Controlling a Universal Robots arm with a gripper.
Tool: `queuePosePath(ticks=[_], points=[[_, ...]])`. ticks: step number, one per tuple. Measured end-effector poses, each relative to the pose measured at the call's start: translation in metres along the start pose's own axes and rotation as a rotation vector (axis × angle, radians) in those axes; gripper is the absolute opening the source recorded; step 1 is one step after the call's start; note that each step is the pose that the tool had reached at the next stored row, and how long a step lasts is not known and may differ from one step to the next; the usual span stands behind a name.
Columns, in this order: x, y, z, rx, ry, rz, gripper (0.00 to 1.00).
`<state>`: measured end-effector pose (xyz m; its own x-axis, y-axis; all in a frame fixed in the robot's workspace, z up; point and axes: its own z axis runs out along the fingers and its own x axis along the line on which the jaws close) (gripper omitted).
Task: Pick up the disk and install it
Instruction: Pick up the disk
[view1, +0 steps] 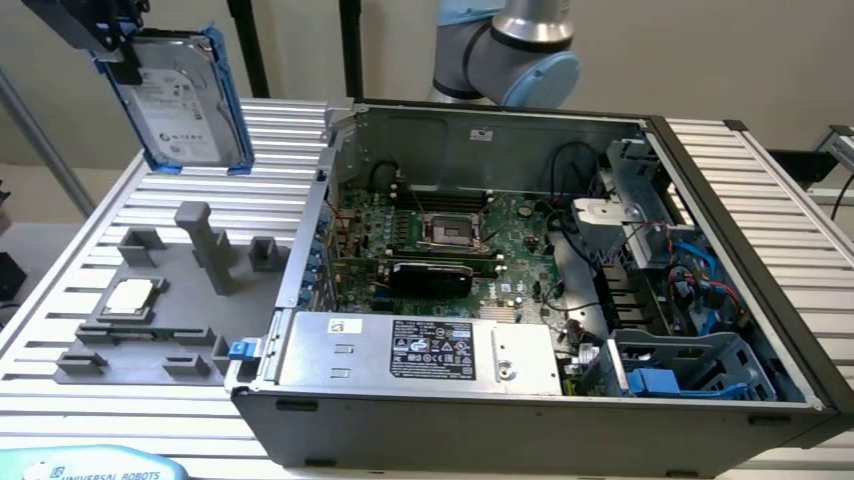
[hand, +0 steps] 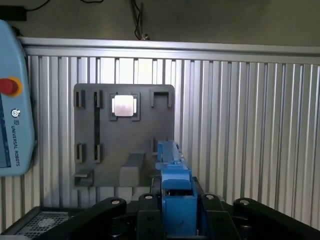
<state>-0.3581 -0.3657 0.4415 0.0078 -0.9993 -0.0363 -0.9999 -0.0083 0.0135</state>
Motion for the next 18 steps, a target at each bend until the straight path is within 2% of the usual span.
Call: queuePosePath(ticks=[8,18], points=[[0.004,-0.0357,-0.0302,-0.0004,-0.008,0.0,0.33],[0.012,-0.0809,-0.0463,-0.0004,-0.0145,0.0,0.33]])
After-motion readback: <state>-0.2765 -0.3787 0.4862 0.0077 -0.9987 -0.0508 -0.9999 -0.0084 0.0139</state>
